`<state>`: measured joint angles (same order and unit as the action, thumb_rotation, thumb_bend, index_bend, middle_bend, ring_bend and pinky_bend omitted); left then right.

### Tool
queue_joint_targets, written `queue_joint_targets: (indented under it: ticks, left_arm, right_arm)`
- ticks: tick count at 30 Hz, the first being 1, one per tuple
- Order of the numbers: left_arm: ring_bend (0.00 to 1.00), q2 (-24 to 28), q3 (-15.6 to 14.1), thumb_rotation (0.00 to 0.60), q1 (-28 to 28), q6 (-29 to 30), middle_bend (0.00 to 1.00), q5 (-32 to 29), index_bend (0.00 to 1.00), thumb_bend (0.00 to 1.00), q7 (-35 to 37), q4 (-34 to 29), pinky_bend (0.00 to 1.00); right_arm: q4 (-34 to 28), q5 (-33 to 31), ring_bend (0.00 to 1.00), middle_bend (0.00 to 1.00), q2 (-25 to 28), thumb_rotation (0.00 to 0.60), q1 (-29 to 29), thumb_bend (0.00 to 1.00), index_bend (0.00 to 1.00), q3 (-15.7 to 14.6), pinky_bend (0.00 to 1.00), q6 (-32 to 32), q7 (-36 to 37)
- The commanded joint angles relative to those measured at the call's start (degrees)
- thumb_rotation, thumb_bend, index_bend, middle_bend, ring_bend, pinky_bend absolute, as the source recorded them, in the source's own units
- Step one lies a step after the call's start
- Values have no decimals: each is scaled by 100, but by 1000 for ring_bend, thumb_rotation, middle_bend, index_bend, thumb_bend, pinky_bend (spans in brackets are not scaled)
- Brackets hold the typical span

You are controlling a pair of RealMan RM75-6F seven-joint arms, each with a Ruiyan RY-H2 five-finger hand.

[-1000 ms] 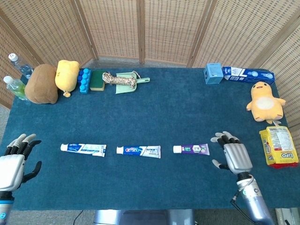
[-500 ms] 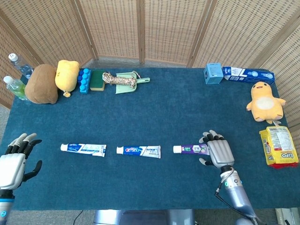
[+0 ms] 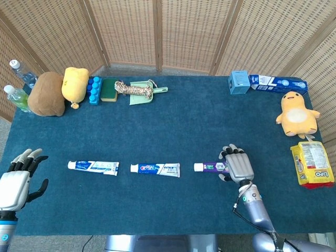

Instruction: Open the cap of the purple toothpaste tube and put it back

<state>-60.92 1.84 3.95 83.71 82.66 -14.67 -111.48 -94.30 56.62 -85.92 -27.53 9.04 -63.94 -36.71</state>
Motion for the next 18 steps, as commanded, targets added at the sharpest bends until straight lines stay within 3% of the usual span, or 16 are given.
queue_joint_targets:
  ticks: [1,18]
  left_arm:
    - [69,-4,1,600,1,4,136,-4,198,362,10,9,106]
    - [69,46,-59,600,-74,124,130,44,194,363,110,31,105]
  right_arm:
    - [28,-50,113,225,-10,527,-40,220,363,-8,244,14,-18]
    - [128,-278,114,223,-104,551,-231,260,413,-127,244,66,-83]
